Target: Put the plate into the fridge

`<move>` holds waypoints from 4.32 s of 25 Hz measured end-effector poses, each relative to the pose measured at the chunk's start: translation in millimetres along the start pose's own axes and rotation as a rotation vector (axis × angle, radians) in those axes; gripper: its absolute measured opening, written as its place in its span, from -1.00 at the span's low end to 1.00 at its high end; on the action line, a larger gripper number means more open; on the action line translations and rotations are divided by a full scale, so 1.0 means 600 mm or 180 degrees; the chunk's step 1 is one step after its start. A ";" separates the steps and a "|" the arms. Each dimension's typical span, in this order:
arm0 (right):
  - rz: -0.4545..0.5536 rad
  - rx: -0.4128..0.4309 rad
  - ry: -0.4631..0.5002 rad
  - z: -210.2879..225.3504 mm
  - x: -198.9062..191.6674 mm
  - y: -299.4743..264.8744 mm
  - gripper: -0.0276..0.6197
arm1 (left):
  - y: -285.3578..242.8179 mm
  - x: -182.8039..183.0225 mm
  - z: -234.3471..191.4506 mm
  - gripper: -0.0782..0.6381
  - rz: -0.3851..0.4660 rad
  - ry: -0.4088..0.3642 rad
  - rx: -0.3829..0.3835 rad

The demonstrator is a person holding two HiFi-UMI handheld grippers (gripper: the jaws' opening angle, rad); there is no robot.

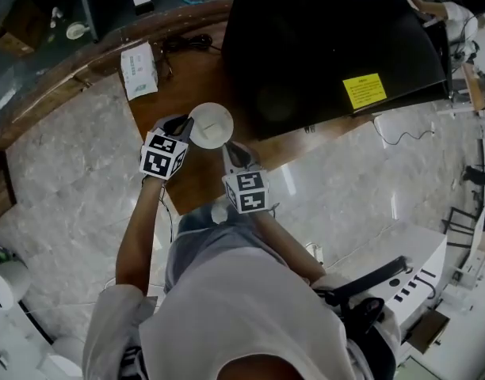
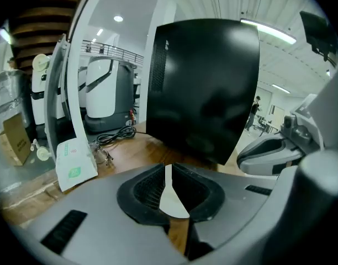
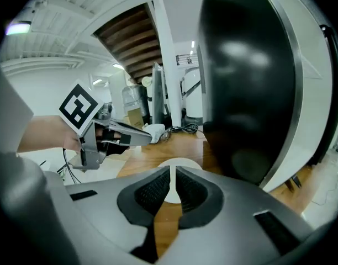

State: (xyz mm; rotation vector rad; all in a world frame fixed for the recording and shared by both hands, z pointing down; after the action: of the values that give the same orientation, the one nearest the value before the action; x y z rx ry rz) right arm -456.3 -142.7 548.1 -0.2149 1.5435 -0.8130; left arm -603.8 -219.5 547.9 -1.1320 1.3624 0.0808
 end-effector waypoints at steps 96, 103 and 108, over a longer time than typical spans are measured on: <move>-0.0416 0.0790 -0.3386 0.082 -0.177 -0.092 -0.84 | -0.113 -0.159 -0.046 -0.72 -0.0699 -0.0263 -0.0376; -0.0465 0.0857 -0.3043 0.109 -0.215 -0.011 -0.84 | -0.119 -0.182 0.063 -0.72 -0.0705 -0.0262 -0.0476; -0.0483 0.0827 -0.2940 0.145 -0.258 0.049 -0.84 | -0.132 -0.195 0.142 -0.72 -0.0756 -0.0289 -0.0531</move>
State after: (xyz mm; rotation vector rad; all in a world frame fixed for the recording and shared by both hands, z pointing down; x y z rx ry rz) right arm -340.0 -62.9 659.4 -0.4444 0.5550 -0.8513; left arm -526.1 -139.1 669.1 -1.4066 1.1487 0.0737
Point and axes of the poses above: the fingertips, and each gripper's own axes: y backward along the fingers, z to its right, x out of its top, the point moved 6 cm from there along y, backward along the fingers, and after that the axes turned 6 degrees about -x, right-handed, at the moved point
